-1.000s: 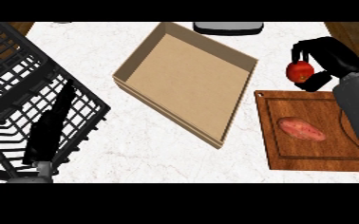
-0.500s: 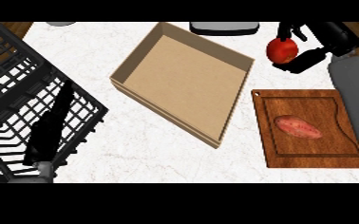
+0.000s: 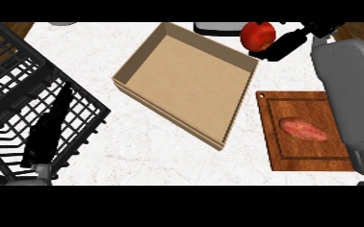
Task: Pick the tomato from the cutting board and place it in the cardboard box
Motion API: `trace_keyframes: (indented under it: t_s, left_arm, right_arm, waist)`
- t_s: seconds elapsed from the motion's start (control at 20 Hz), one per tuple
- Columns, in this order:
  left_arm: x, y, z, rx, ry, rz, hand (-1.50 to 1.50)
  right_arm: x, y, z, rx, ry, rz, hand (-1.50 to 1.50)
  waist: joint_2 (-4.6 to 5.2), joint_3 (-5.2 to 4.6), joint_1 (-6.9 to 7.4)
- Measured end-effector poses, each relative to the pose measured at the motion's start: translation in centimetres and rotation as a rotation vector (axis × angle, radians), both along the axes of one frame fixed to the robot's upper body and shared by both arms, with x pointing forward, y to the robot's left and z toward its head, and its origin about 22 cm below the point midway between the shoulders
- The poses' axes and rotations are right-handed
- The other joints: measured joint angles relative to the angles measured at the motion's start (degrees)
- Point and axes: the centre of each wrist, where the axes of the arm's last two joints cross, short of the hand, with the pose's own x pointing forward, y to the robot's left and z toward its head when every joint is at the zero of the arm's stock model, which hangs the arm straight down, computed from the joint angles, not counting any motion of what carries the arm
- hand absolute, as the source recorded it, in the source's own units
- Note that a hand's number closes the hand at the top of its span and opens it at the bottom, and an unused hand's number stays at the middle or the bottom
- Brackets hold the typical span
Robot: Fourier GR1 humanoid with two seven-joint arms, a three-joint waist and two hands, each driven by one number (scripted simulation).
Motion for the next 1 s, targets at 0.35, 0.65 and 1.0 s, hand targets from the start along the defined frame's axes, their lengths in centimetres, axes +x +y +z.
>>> trace_keyframes:
  t_s: [0.35,0.65,1.0]
  left_arm:
    - [0.2,-0.3,0.2,-0.007,0.0,-0.012,0.0]
    - [0.7,-0.6,0.3,-0.006,0.002,-0.017,0.0]
    - [0.7,-1.1,0.6,-0.002,-0.003,-0.025,0.0]
  right_arm:
    - [0.6,7.0,0.7,-0.039,0.041,-0.007,1.5]
    - [1.6,12.4,-1.7,-0.109,0.098,-0.01,1.5]
    - [2.2,15.8,-5.3,-0.173,0.187,-0.057,-1.5]
  waist:
    - [0.23,-0.06,0.56]
    - [0.51,-0.11,1.13]
    - [0.67,-0.1,1.65]
